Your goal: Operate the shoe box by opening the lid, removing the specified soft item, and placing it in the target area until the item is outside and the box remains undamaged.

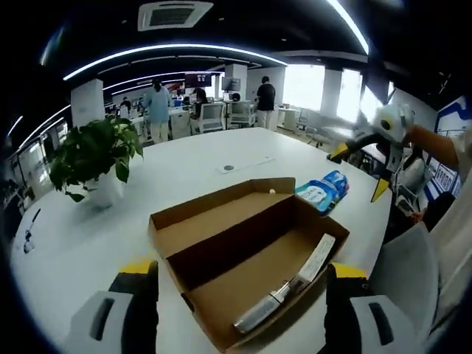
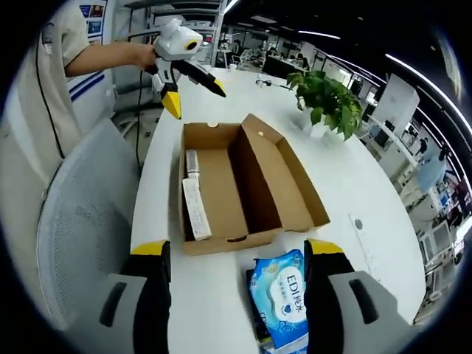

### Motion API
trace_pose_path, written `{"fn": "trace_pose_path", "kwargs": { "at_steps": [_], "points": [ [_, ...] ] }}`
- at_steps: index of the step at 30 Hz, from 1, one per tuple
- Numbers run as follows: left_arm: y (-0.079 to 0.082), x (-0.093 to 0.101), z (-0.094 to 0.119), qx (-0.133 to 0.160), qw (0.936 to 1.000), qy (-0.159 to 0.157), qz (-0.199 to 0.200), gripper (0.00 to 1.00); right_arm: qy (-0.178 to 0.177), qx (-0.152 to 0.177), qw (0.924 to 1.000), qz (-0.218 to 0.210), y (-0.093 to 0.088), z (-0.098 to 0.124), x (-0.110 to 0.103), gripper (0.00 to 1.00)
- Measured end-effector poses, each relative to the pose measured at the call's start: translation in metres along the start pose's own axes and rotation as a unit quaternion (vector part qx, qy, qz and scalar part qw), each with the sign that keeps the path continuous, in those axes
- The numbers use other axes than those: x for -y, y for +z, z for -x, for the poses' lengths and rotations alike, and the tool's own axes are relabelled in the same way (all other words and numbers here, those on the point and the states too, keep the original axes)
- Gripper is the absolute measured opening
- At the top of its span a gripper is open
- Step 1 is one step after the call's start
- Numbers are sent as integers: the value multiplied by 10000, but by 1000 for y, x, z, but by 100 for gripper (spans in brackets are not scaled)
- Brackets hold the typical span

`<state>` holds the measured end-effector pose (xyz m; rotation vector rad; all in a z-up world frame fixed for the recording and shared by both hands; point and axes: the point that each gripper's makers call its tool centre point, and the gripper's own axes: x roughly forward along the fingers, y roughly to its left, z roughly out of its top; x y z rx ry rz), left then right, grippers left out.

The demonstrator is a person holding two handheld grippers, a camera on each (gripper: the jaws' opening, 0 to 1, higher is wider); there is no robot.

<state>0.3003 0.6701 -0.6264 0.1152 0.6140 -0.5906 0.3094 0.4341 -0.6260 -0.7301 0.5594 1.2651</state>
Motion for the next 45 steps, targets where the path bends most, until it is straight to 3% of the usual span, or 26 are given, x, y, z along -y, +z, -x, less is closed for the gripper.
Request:
{"fn": "trace_pose_path", "kwargs": {
  "at_steps": [8,14,20,24,37,45],
  "points": [
    [-34,-7,7,-104,9997,159,184,89,358,-212,9986,314,4,-25,-12,67],
    [-49,-13,10,-76,9985,332,435,81,550,-247,9971,465,11,-42,-18,62],
    [-63,-21,13,-193,9971,591,430,72,658,-359,9954,603,14,-59,-20,60],
    [-68,-25,16,-188,9959,663,586,70,697,-380,9948,641,15,-66,-20,57],
    [-70,-32,8,-120,9911,802,1060,44,1028,-671,9889,833,2,-93,-26,49],
    [-79,-36,2,-343,9885,948,1130,31,1361,-799,9828,958,-8,-102,-34,39]
  ]
}}
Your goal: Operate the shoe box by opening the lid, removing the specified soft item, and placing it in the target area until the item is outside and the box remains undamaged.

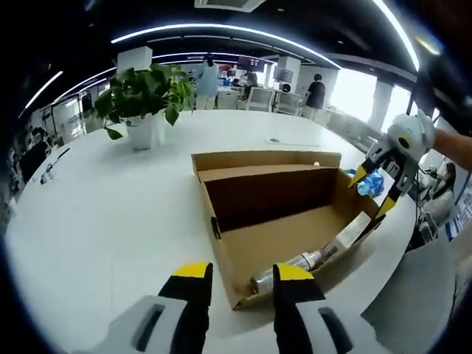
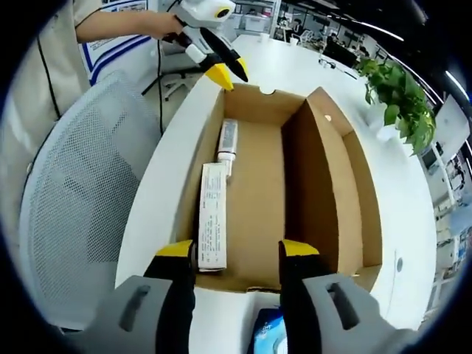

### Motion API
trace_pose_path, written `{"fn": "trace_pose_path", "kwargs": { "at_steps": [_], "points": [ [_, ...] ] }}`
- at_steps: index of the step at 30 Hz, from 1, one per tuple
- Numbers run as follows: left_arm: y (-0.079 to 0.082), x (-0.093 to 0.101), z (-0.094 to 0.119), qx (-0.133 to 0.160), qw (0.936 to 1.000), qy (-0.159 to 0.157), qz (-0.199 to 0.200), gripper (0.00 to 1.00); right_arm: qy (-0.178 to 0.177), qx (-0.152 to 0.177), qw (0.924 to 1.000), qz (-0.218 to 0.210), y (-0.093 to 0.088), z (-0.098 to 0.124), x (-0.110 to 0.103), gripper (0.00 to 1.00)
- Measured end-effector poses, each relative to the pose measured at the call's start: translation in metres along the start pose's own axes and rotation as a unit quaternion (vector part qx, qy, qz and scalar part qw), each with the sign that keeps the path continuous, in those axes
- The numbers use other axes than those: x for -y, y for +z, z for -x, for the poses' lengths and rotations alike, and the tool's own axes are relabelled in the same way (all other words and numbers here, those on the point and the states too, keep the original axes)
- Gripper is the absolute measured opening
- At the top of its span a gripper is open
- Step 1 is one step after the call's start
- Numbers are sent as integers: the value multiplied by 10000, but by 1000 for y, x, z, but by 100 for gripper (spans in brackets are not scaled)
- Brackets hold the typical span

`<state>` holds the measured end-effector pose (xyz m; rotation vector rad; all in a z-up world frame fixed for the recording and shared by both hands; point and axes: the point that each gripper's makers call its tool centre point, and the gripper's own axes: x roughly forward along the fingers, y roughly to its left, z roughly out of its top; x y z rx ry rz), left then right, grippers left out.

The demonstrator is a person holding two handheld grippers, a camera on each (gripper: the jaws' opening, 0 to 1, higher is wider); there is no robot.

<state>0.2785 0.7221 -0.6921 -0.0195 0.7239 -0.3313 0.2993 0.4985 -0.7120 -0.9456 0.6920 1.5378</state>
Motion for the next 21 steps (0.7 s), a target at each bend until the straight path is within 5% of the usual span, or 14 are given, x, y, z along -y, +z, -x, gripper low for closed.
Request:
{"fn": "trace_pose_path", "kwargs": {
  "at_steps": [9,21],
  "points": [
    [-10,-4,-4,-231,9994,132,214,14,249,-94,9996,33,-5,-12,-7,27],
    [-14,-5,-6,-284,9990,202,270,11,509,-13,9987,12,-2,-14,-16,28]
  ]
}}
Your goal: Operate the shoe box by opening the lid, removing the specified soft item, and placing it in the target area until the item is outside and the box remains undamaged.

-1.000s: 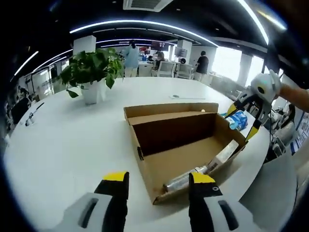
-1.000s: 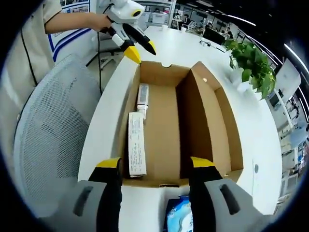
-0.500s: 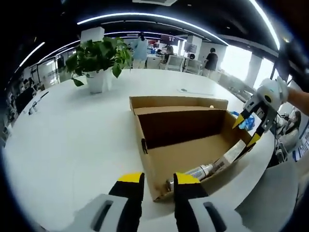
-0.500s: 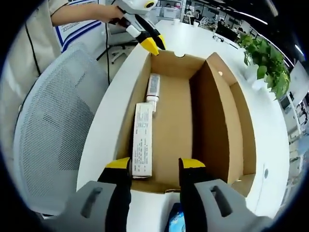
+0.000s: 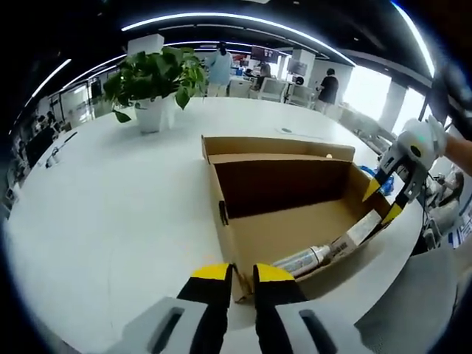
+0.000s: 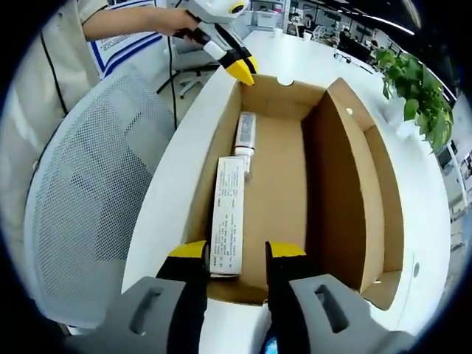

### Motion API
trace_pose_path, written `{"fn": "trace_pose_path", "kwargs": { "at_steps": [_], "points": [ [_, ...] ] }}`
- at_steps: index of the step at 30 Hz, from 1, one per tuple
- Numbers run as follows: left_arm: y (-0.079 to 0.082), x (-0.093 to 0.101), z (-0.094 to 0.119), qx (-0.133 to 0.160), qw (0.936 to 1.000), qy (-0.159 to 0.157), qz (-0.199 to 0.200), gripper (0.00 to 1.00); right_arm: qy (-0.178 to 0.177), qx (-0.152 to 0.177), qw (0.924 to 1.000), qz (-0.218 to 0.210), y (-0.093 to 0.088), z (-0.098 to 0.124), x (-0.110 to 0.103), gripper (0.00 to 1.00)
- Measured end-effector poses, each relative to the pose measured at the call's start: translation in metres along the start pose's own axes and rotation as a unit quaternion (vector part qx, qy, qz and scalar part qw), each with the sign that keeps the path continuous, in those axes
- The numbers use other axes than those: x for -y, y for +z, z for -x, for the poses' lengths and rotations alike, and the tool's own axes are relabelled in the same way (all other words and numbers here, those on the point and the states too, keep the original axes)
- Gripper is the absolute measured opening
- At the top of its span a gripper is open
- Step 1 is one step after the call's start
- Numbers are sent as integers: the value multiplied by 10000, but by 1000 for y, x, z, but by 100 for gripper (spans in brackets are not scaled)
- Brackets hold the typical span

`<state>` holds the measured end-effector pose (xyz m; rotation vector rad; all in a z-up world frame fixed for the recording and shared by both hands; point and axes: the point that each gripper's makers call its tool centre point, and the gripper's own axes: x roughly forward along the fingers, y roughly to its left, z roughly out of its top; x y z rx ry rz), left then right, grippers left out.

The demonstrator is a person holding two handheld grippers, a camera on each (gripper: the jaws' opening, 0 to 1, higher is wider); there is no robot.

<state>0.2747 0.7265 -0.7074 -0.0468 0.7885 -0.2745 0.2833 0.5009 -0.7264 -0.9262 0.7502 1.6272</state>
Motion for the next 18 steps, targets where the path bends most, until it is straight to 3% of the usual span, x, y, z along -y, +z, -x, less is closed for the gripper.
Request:
{"fn": "trace_pose_path", "kwargs": {
  "at_steps": [13,18],
  "points": [
    [-1,0,0,-60,10000,56,-57,9,65,-24,9998,-199,-1,-14,2,24],
    [-1,-1,-1,-43,10000,59,-30,9,-1,-64,9982,-593,-4,-18,4,22]
  ]
}}
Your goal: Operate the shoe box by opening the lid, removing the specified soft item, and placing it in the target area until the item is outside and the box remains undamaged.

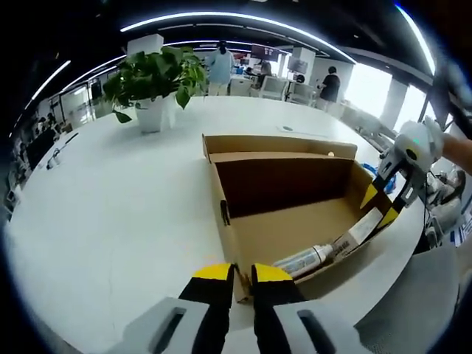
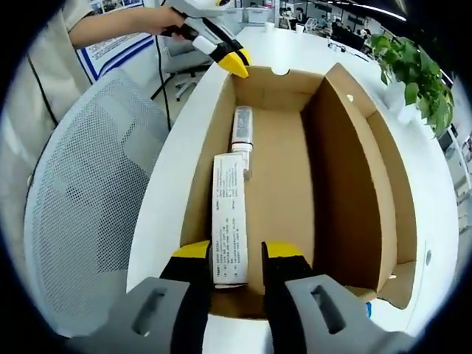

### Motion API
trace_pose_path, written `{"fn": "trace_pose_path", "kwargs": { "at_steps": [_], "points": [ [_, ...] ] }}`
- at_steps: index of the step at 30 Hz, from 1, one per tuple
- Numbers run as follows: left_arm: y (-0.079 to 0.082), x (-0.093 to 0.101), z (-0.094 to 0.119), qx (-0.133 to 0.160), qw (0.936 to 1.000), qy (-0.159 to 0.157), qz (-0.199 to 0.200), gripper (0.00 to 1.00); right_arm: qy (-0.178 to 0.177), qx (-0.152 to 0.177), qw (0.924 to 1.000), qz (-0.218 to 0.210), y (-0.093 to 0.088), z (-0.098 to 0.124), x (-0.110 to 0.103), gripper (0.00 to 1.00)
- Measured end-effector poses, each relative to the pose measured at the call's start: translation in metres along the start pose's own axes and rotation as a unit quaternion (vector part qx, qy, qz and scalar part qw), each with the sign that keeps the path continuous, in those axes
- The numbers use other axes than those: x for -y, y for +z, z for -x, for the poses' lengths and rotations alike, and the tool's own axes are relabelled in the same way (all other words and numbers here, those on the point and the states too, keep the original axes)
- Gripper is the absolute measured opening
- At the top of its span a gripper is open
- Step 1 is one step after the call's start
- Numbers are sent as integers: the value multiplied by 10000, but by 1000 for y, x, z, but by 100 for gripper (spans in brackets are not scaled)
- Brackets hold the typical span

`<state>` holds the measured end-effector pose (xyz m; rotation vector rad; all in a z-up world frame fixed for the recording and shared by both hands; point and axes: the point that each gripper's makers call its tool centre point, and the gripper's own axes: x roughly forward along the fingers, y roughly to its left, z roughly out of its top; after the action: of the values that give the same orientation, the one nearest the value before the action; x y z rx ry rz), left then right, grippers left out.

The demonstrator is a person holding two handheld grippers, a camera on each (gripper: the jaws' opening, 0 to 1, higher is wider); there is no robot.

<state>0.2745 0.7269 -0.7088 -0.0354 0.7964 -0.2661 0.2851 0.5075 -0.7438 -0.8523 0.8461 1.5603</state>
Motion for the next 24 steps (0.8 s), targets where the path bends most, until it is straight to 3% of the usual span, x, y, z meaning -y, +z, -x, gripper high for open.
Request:
{"fn": "trace_pose_path", "kwargs": {
  "at_steps": [3,14,24],
  "points": [
    [0,0,0,-11,10000,13,-11,9,-18,-33,10000,-51,-3,-4,-1,18],
    [0,-1,-1,-28,10000,27,-24,9,-120,56,9999,5,-1,-5,2,17],
    [1,-2,-1,-34,10000,41,-20,9,-228,155,9994,-201,6,1,2,16]
  ]
}}
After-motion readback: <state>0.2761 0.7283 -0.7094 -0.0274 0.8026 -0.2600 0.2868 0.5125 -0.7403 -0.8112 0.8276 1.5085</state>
